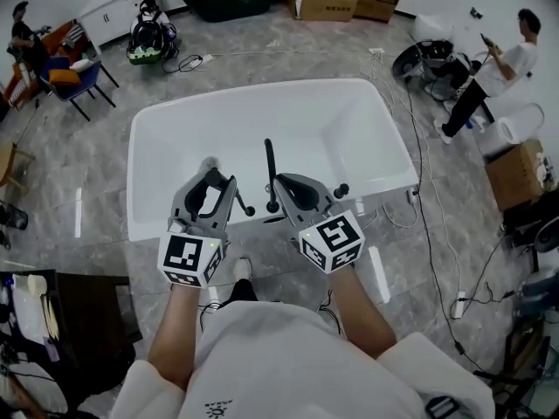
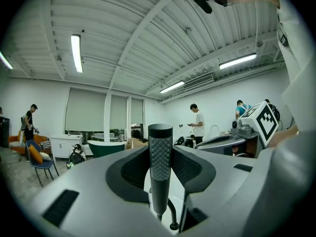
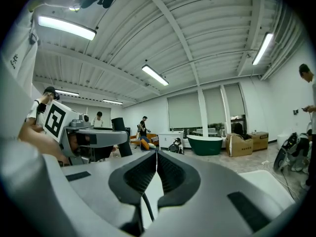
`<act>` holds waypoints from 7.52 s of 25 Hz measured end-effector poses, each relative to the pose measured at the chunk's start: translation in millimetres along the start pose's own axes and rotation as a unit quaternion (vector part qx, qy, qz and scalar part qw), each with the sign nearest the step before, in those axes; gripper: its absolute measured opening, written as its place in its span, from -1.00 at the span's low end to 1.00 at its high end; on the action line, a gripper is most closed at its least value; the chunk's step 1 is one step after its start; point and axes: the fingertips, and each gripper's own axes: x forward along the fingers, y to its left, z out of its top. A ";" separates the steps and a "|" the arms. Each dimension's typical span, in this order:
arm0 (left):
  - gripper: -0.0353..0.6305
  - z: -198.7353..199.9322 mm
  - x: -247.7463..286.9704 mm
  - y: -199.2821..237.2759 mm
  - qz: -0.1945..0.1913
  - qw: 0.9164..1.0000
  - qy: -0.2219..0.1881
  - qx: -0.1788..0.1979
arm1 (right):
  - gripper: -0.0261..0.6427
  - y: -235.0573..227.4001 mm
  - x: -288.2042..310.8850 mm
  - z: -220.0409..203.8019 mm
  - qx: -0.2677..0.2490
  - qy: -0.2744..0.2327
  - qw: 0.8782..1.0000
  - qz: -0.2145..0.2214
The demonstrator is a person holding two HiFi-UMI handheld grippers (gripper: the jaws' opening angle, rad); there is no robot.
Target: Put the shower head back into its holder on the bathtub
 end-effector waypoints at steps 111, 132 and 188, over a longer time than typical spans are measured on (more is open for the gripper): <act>-0.46 -346.8 129.5 21.2 -0.029 0.969 0.221 -0.107 | -0.87 -74.9 80.3 -244.5 0.098 0.160 0.982 -0.005; -0.46 -399.3 124.1 11.7 -0.017 0.956 0.270 -0.111 | -0.87 -81.8 67.2 -264.1 0.102 0.171 0.980 -0.002; -0.46 -305.6 86.7 -3.5 -0.025 0.960 0.266 -0.089 | -0.87 -51.1 54.1 -188.2 0.067 0.154 0.985 0.035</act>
